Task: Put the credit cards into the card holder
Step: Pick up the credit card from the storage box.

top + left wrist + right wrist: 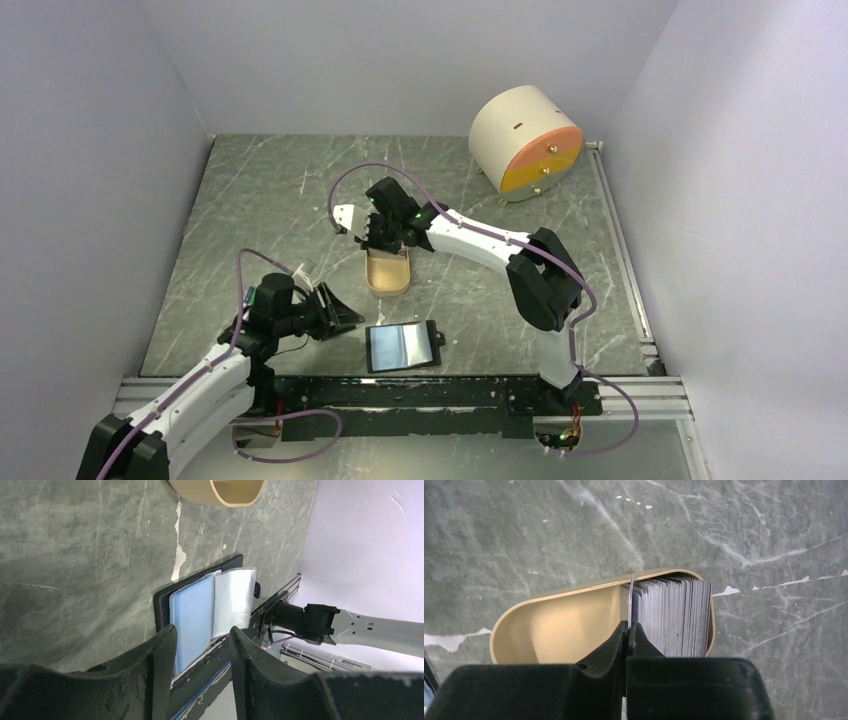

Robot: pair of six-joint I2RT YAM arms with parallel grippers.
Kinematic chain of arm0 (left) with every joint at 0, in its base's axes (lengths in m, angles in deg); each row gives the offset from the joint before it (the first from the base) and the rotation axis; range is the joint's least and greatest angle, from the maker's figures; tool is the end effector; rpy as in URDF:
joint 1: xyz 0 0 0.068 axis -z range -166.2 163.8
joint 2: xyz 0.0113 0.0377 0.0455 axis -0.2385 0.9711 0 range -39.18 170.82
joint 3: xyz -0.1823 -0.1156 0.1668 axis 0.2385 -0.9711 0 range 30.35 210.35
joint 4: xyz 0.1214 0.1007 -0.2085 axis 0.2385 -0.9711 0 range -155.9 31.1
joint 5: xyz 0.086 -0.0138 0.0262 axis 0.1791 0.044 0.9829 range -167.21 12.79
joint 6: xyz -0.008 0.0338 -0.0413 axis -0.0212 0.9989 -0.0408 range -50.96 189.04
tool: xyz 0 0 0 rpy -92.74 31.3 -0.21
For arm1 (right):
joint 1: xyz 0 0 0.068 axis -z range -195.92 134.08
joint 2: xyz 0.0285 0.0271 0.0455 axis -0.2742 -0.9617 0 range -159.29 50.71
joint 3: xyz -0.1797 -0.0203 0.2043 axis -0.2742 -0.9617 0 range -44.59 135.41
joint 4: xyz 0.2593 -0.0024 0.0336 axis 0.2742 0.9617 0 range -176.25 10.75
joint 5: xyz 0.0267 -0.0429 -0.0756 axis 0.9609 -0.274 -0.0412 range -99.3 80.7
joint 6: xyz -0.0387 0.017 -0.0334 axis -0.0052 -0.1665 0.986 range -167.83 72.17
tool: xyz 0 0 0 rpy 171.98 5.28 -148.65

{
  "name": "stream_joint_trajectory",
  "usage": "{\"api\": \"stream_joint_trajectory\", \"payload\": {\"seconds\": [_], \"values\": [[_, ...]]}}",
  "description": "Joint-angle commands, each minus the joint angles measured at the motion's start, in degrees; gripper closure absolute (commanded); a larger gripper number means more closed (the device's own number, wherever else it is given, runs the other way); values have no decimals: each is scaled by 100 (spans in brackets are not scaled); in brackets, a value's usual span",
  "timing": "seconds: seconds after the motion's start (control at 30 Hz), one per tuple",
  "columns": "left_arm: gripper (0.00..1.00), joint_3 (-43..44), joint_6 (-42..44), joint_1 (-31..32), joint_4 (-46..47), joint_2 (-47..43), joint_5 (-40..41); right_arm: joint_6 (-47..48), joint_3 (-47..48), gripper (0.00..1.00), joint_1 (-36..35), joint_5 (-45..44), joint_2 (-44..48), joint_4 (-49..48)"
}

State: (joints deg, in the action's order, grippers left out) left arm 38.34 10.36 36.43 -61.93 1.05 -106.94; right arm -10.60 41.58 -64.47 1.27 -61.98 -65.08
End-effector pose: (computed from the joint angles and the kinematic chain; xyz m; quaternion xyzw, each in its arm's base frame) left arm 0.1255 -0.0714 0.1435 -0.1534 0.8527 -0.4623 0.1886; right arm 0.2872 0.3350 0.2209 -0.6564 0.6577 0.1210 0.3492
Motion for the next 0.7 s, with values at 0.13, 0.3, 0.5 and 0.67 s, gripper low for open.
{"api": "stream_joint_trajectory", "payload": {"seconds": [0.13,0.3,0.5,0.67], "values": [[52,266,129,-53,-75,95,-69,1071,183,100,89,176,-91,1053],[52,300,139,-47,11,235,-84,1155,151,100,90,343,16,1221],[52,205,42,-51,93,174,-89,1254,87,100,92,249,-105,1109],[52,179,43,-54,15,98,-51,1207,266,93,92,108,-240,982]]}}
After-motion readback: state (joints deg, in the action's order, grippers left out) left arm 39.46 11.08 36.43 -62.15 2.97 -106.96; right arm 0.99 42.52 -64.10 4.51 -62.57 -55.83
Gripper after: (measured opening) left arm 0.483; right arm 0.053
